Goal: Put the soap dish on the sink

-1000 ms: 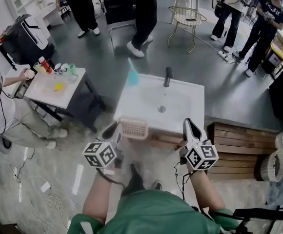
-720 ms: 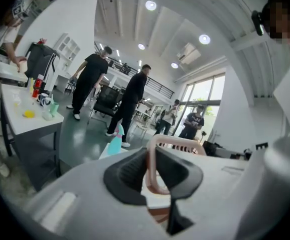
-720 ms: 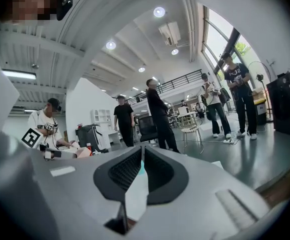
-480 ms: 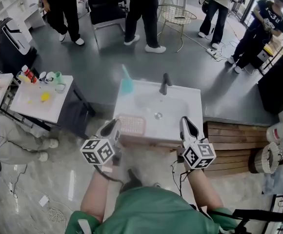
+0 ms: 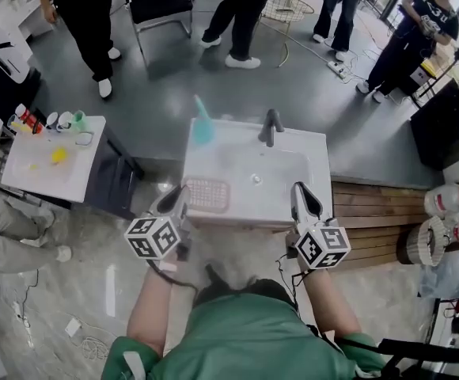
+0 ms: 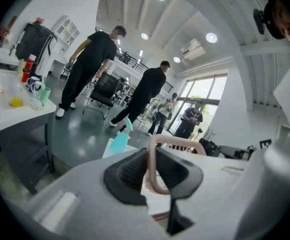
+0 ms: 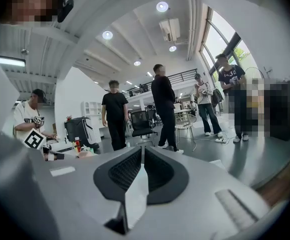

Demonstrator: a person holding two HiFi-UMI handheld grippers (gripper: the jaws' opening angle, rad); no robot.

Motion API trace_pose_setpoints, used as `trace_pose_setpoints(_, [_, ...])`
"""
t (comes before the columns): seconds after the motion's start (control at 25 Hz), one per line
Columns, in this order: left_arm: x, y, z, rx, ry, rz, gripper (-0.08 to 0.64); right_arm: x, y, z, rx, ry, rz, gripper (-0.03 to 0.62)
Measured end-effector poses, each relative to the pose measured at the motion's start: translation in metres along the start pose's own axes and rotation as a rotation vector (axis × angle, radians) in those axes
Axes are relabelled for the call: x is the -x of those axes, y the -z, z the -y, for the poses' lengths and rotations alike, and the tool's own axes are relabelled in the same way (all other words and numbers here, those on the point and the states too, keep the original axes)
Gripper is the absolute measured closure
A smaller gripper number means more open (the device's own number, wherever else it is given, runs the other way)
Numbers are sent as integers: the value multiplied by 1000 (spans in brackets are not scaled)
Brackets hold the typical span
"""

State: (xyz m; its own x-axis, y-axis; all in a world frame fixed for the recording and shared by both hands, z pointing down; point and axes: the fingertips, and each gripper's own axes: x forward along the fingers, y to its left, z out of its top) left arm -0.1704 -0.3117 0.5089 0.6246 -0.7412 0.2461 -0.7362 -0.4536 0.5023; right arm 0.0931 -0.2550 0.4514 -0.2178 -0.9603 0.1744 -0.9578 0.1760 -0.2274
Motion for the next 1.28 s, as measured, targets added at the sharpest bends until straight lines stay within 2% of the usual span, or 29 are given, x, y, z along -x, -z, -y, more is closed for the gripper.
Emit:
trace_pose_setpoints(0.16, [-18, 11, -23, 10, -25, -26, 509, -21, 15, 8, -8, -1, -29, 574])
trace_pose_setpoints(0.32, [-35, 26, -39, 5, -80, -68, 509, -46, 32, 18, -44, -33, -74, 574])
trace_pose_setpoints(0.68, [-76, 53, -74, -26, -167, -159, 509, -101, 40, 37, -65, -104, -113, 574])
trace_pose_setpoints(1.04, [-101, 109, -127, 4, -268, -300, 508, -125, 42, 73, -73, -90, -133, 574])
trace_pose_setpoints(1.28, [-113, 129, -146, -24, -314, -364, 508, -135, 45, 84, -49, -79, -150, 574])
